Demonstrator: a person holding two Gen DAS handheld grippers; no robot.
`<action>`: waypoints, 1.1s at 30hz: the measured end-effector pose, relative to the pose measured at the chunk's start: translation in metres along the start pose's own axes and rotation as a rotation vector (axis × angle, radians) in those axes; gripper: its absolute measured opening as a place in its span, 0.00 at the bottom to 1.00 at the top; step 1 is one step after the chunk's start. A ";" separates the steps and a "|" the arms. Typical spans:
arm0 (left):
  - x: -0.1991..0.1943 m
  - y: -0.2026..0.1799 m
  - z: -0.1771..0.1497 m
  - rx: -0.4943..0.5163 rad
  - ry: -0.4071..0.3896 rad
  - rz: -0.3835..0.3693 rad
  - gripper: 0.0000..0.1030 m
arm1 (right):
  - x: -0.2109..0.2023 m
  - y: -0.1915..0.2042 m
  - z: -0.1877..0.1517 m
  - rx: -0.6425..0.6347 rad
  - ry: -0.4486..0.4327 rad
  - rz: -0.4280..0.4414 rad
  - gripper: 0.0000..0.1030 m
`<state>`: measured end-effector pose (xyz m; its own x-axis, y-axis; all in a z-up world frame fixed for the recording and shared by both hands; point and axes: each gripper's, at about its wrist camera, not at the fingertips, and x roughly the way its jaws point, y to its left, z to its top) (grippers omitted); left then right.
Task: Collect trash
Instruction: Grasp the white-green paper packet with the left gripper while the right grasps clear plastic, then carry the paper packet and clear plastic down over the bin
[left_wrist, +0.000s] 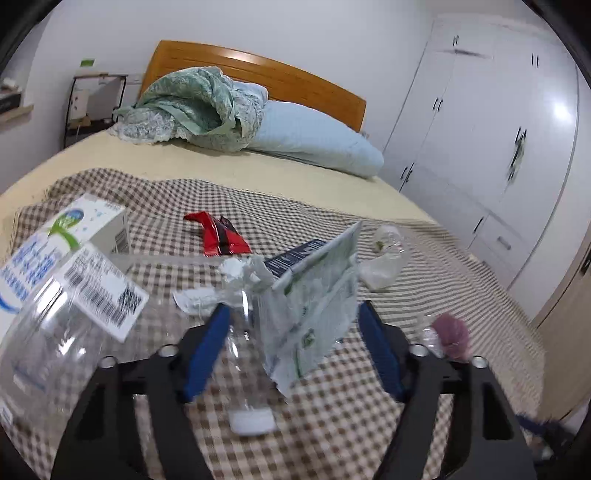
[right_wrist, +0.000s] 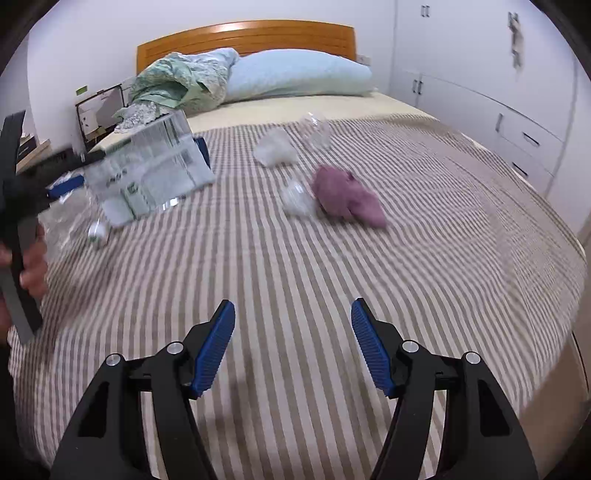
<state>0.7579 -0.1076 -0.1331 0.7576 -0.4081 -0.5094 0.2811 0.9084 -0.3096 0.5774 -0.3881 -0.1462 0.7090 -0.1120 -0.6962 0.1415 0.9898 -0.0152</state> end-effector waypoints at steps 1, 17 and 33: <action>0.003 0.000 0.001 -0.002 0.004 -0.003 0.52 | 0.006 0.002 0.009 -0.008 -0.001 0.006 0.61; -0.055 -0.039 0.037 0.040 -0.081 -0.117 0.00 | 0.176 0.001 0.094 -0.162 0.203 -0.108 0.31; -0.152 -0.070 0.008 0.034 -0.071 -0.046 0.00 | -0.039 0.016 0.109 -0.146 0.023 0.224 0.23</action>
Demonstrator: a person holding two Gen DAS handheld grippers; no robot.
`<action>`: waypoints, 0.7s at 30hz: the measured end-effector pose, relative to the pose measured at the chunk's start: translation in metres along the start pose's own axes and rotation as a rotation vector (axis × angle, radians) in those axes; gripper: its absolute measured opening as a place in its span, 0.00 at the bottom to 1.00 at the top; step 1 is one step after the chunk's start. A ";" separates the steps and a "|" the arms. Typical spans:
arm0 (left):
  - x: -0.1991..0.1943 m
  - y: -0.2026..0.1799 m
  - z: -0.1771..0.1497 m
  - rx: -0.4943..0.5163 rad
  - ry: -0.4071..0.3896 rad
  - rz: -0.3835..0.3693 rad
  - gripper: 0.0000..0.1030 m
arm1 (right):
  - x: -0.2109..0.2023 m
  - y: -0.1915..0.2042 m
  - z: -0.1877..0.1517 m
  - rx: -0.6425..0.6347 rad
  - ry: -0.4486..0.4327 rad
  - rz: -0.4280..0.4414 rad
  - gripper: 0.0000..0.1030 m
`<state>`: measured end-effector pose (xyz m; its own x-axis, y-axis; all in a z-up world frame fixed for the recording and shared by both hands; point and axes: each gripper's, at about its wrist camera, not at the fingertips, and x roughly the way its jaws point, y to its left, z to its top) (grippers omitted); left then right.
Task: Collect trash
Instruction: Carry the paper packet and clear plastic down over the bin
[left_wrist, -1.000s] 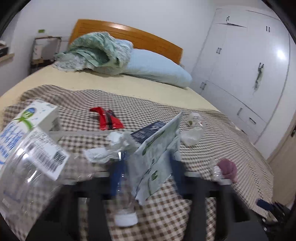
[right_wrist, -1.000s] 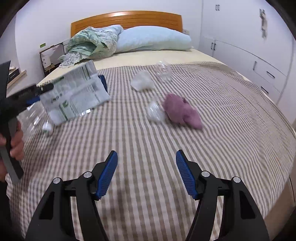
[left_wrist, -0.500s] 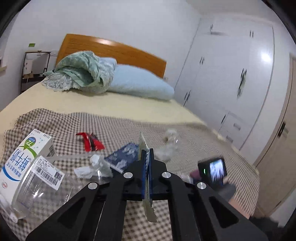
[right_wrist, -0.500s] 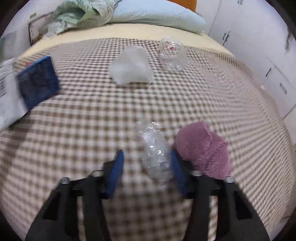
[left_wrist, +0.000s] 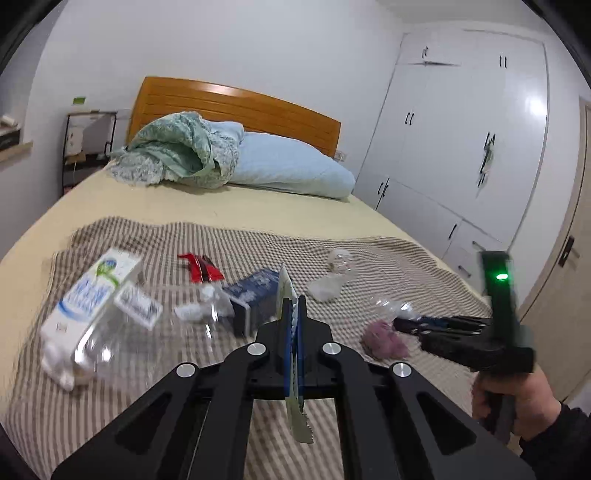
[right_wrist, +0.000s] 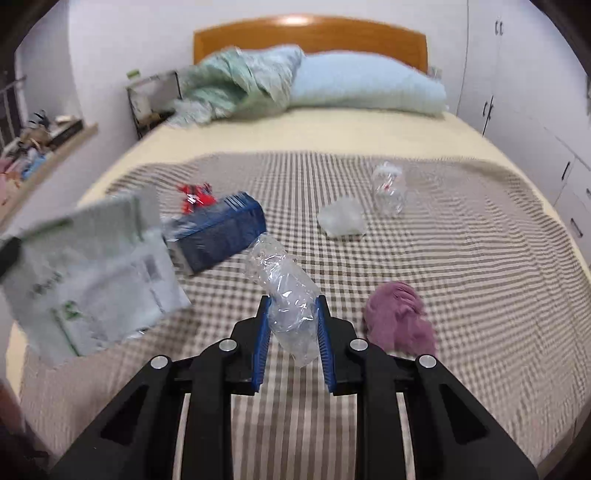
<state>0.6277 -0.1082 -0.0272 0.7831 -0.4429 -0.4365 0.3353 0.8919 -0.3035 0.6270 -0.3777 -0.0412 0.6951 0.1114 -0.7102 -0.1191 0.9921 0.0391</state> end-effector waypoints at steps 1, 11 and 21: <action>-0.009 -0.006 -0.003 0.002 0.008 0.002 0.00 | -0.016 -0.001 -0.005 0.005 -0.006 0.016 0.23; -0.100 -0.108 -0.025 0.112 0.017 -0.022 0.00 | -0.145 -0.063 -0.088 0.097 -0.071 -0.023 0.23; -0.122 -0.233 -0.102 0.254 0.151 -0.201 0.00 | -0.218 -0.155 -0.248 0.319 -0.041 -0.099 0.23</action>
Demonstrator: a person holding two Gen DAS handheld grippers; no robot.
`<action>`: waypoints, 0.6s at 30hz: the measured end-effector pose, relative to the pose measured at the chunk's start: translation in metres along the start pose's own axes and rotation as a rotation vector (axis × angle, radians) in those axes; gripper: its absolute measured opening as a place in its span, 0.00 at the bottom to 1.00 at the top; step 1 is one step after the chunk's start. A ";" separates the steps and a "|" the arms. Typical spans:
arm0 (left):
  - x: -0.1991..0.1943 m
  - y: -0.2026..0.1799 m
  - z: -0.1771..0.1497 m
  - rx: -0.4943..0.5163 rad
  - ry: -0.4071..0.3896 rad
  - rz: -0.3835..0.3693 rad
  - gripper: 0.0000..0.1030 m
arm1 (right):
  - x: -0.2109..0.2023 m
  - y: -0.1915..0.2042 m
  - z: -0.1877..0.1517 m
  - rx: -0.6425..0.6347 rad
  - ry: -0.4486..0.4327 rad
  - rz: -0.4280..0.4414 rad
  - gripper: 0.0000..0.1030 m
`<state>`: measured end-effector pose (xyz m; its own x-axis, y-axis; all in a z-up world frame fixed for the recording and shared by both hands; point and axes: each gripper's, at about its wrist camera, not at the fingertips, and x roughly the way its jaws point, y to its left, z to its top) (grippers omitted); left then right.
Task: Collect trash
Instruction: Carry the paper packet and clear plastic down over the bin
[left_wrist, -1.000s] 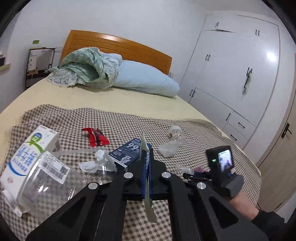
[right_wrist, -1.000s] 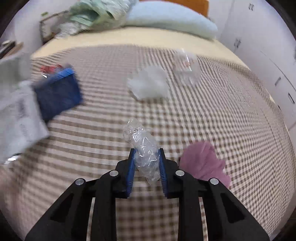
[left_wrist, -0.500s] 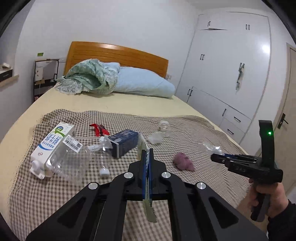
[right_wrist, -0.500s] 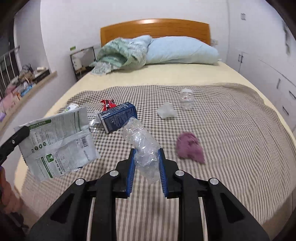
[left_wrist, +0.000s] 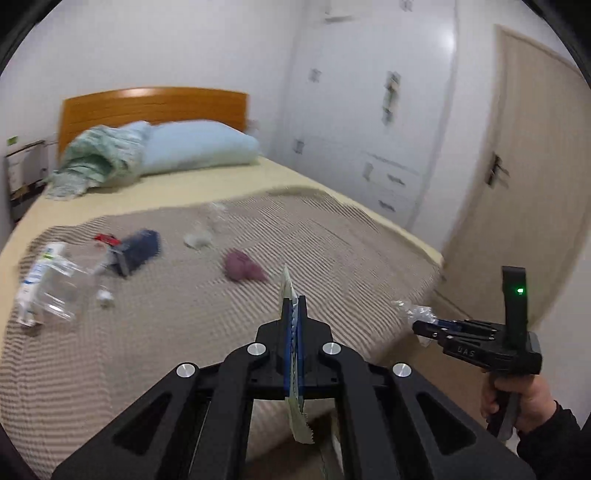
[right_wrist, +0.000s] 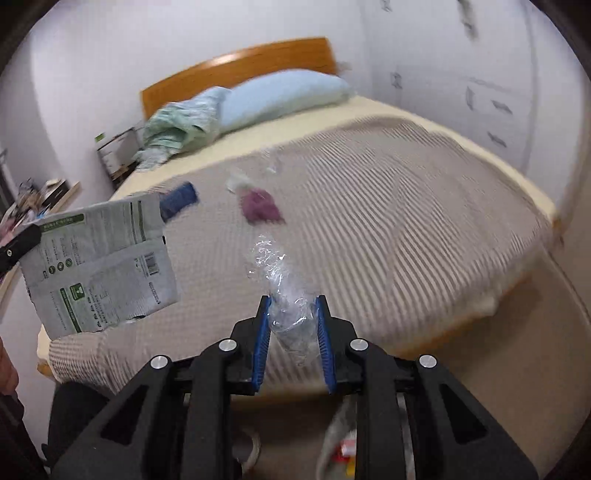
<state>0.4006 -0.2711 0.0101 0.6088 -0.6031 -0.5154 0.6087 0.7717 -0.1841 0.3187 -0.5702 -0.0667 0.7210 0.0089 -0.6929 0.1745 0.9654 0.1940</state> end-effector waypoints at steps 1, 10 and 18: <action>0.007 -0.016 -0.010 0.019 0.025 -0.023 0.00 | -0.002 -0.015 -0.018 0.026 0.013 -0.009 0.23; 0.084 -0.118 -0.089 0.192 0.257 -0.118 0.00 | 0.085 -0.112 -0.206 0.289 0.335 -0.058 0.24; 0.141 -0.158 -0.139 0.287 0.401 -0.145 0.00 | 0.191 -0.119 -0.309 0.400 0.579 -0.034 0.25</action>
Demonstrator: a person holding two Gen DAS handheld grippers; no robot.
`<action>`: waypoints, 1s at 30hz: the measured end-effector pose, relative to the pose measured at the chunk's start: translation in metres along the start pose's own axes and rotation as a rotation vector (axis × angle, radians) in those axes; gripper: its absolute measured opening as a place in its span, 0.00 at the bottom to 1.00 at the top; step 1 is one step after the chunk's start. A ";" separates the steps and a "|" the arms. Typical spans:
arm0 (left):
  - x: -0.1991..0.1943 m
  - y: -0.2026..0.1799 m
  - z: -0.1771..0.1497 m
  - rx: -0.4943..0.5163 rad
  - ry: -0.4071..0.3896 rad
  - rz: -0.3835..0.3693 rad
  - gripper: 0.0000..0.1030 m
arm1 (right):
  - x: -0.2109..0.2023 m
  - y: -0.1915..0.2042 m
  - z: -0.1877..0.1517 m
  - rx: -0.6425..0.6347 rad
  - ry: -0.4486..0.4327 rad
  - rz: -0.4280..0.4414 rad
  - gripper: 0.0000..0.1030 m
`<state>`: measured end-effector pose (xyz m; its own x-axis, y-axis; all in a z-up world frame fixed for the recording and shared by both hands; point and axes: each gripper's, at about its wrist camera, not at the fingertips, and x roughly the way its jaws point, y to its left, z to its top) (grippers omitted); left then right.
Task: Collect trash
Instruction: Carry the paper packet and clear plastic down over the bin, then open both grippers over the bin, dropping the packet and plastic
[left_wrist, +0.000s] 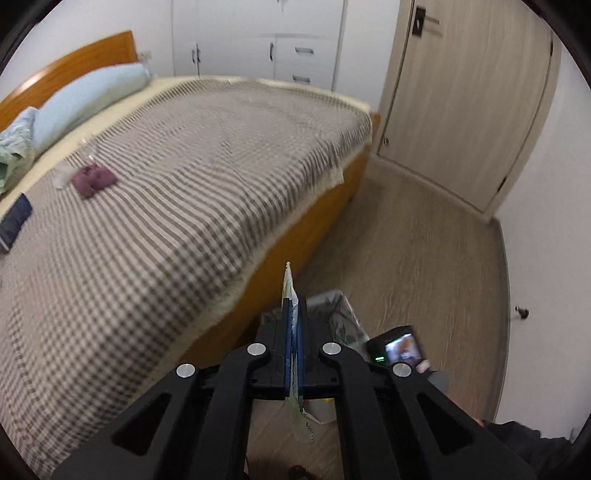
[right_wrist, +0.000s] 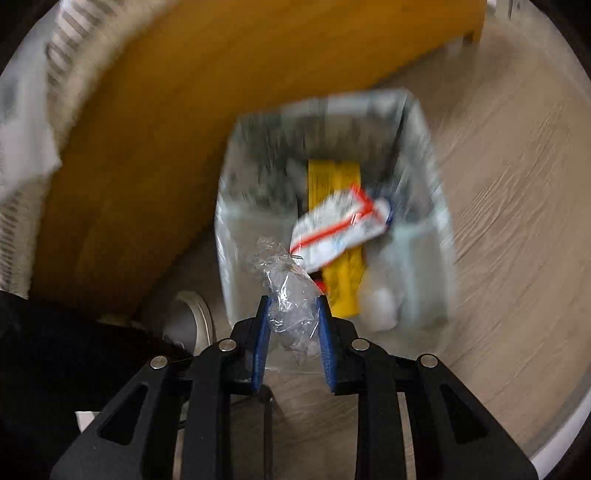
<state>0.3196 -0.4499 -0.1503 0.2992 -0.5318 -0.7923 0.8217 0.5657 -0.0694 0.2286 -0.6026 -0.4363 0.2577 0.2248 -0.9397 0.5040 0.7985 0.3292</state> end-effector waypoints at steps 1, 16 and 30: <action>0.010 -0.001 -0.002 0.000 0.019 -0.002 0.00 | 0.010 -0.003 0.000 0.000 0.014 -0.005 0.25; 0.145 -0.046 -0.023 0.022 0.269 -0.078 0.00 | -0.064 -0.092 -0.043 0.177 -0.130 0.000 0.67; 0.230 -0.055 -0.059 -0.039 0.408 -0.048 0.68 | -0.088 -0.124 -0.058 0.252 -0.155 0.007 0.67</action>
<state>0.3148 -0.5659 -0.3646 0.0380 -0.2692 -0.9623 0.8089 0.5737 -0.1286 0.0955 -0.6889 -0.4002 0.3751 0.1265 -0.9183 0.6858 0.6287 0.3667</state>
